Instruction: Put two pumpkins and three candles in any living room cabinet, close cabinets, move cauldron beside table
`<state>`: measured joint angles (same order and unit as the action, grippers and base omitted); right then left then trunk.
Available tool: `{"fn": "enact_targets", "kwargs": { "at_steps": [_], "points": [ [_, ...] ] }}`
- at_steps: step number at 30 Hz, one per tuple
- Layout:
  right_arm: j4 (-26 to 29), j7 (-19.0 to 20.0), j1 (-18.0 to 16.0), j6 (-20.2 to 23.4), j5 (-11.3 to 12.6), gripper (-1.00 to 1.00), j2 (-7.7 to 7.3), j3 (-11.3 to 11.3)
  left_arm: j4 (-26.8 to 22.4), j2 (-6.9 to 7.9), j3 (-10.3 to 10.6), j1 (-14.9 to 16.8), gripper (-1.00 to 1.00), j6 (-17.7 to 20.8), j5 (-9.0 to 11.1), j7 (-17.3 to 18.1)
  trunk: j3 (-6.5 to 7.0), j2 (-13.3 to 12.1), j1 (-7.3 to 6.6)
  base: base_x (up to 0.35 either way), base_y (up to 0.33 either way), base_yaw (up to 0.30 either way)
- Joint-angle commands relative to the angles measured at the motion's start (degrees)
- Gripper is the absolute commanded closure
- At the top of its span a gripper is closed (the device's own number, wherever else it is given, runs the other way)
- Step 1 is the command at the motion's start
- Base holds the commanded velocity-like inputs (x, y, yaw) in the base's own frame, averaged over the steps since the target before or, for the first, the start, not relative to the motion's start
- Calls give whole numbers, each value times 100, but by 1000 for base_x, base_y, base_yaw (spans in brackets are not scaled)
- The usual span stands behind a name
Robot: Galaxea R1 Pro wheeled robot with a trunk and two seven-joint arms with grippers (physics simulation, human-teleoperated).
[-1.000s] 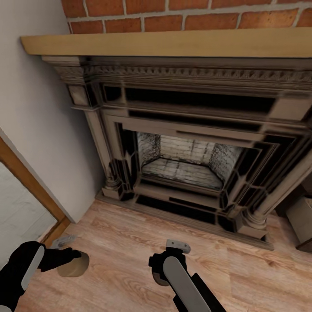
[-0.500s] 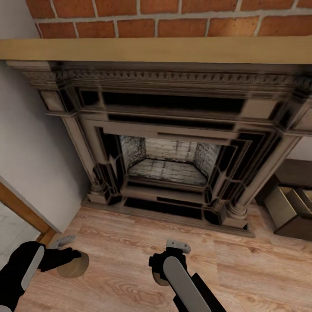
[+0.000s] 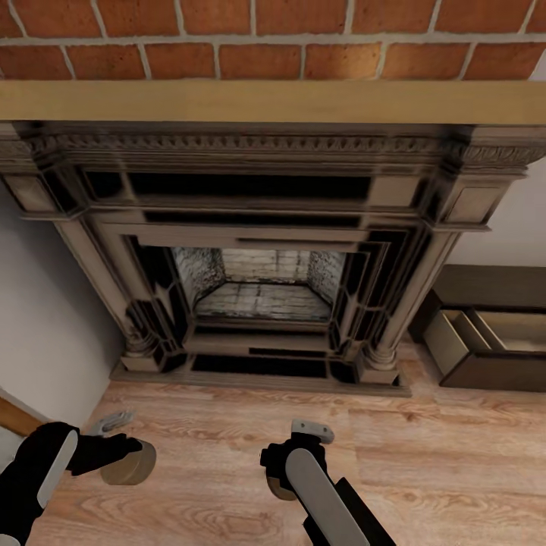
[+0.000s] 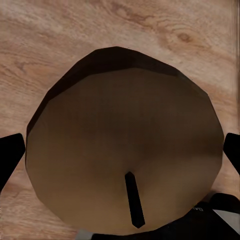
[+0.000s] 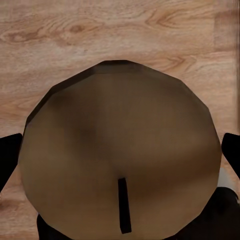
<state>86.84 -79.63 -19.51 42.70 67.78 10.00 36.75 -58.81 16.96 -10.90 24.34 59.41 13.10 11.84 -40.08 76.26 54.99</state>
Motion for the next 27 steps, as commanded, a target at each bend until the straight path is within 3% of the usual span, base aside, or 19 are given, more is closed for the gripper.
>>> {"fn": "enact_targets", "kwargs": {
  "at_steps": [1, 5, 14, 21, 27],
  "points": [
    [0, -9, 0, 1, -2, 100, 0, -2, 0, 0, 0, 0, 100, 1, 10, 3, 19, -42, -23, 0, 0, -288],
    [0, -9, -1, 1, -2, 100, 0, -38, 1, 0, 0, 0, 100, 1, -1, 2, 90, -202, -111, 0, 0, -288],
    [-97, -38, -1, -8, -15, 100, 0, -438, 9, -17, 13, 0, 100, 1, -17, -12, 257, -563, -308, 0, 0, -287],
    [-117, -35, 0, -48, -46, 100, 0, -534, 9, -18, 17, 0, 100, 1, -19, -15, 401, -844, -462, 0, 0, -280],
    [-156, -27, -6, -51, -54, 100, 0, -863, 26, -29, 23, 0, 100, -17, -18, -24, 511, -1084, -594, 0, 0, -278]
  ]
}}
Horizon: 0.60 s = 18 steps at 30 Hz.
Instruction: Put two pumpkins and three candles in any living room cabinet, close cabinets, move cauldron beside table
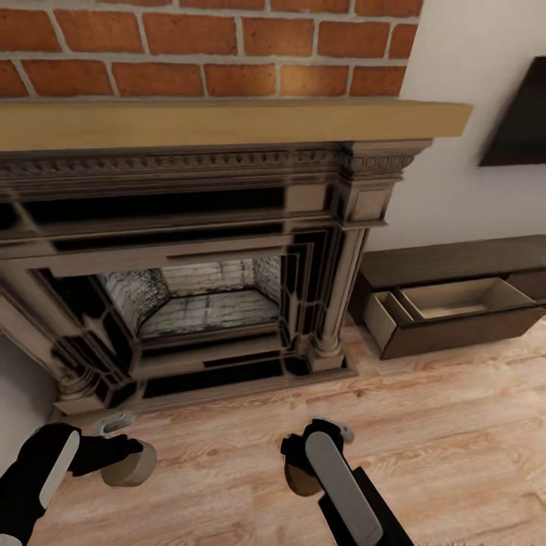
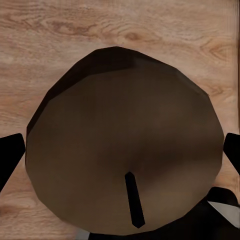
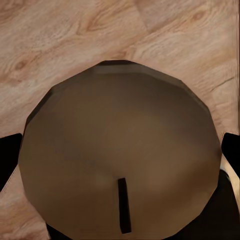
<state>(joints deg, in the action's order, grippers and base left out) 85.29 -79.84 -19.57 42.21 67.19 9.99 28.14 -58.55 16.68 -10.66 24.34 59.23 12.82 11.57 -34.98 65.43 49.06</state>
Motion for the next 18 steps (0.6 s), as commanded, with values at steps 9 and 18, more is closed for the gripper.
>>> {"fn": "enact_targets", "kwargs": {
  "at_steps": [9, 18],
  "points": [
    [10, -25, 66, -278, 21, 100, -150, -294, 18, -103, 10, 1, 100, -9, 1, -14, 163, -362, -198, 0, 0, -279],
    [60, 0, 585, -669, -15, 100, -565, -319, 19, -323, 178, 1, 100, -21, -4, -21, 330, -723, -396, 0, 0, -277]
  ]
}}
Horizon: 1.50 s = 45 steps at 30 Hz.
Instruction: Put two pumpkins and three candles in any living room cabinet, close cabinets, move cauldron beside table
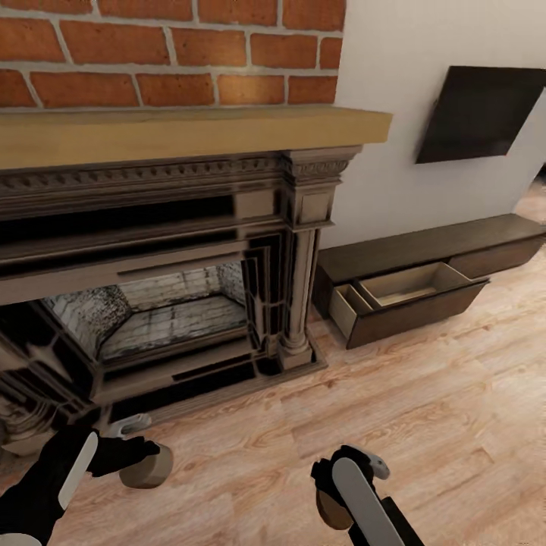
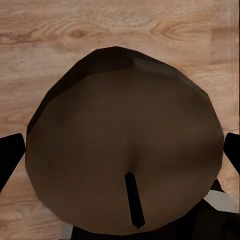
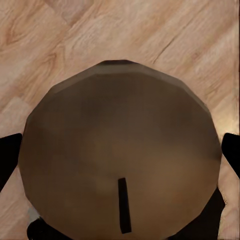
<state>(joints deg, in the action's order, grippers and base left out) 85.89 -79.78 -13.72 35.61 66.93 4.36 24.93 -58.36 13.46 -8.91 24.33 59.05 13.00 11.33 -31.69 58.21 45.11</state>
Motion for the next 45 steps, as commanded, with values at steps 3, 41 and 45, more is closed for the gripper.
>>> {"fn": "enact_targets", "kwargs": {
  "at_steps": [3, 41, 45],
  "points": [
    [-5, -3, 69, -331, 12, 100, -241, 3, -3, -120, 359, 2, 100, -8, -28, 1, 66, -122, -67, 0, 0, -261],
    [-786, 973, 545, -1323, -3, 100, -815, -638, 0, -283, 609, 2, 100, -16, -30, 0, 892, -1646, -901, 0, 0, -244],
    [-1182, 1212, 639, -1677, 10, 100, -957, -846, -5, -283, 609, 2, 100, -20, -31, -1, 964, -1806, -989, 0, 0, -280]
  ]
}}
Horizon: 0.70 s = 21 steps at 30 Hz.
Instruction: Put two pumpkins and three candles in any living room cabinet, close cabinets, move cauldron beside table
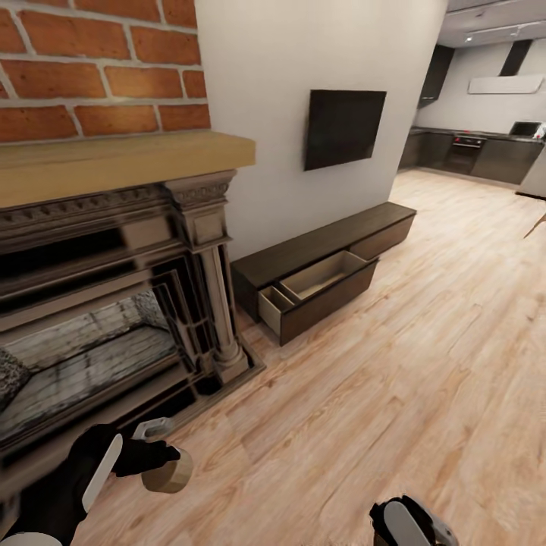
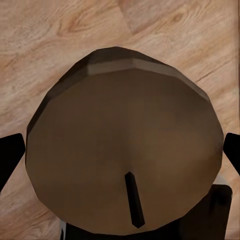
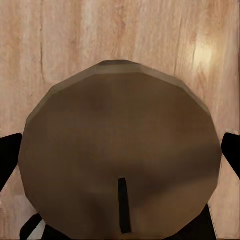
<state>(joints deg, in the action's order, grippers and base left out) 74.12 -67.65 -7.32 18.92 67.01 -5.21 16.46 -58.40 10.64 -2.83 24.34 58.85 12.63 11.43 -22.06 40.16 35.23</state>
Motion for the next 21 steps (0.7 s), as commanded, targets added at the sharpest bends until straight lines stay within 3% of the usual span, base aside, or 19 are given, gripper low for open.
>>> {"fn": "enact_targets", "kwargs": {
  "at_steps": [1, 4, 9, 17, 21],
  "points": [
    [-68, 77, 4, -62, 3, 100, -10, -18, -1, 0, 2, 0, 100, -1, 8, -10, 19, -41, -23, 0, 0, -280],
    [-524, 695, 16, -249, 8, 100, -96, -175, 1, 0, 2, 0, 100, -4, 11, -13, 73, -162, -89, 0, 0, -280],
    [-1049, 1679, 20, -298, 7, 100, -289, -735, 3, -2, 5, 0, 100, -8, 13, -18, 163, -362, -198, 0, 0, -280],
    [-1166, 1927, 26, -286, -9, 100, -320, -893, 4, -9, 101, 0, 100, -14, 11, -26, 306, -683, -374, 0, 0, -280],
    [-1096, 2276, 74, -274, -7, 100, -333, -909, 19, -16, 500, 0, 100, -14, 11, -27, 378, -844, -462, 0, 0, -280]
  ]
}}
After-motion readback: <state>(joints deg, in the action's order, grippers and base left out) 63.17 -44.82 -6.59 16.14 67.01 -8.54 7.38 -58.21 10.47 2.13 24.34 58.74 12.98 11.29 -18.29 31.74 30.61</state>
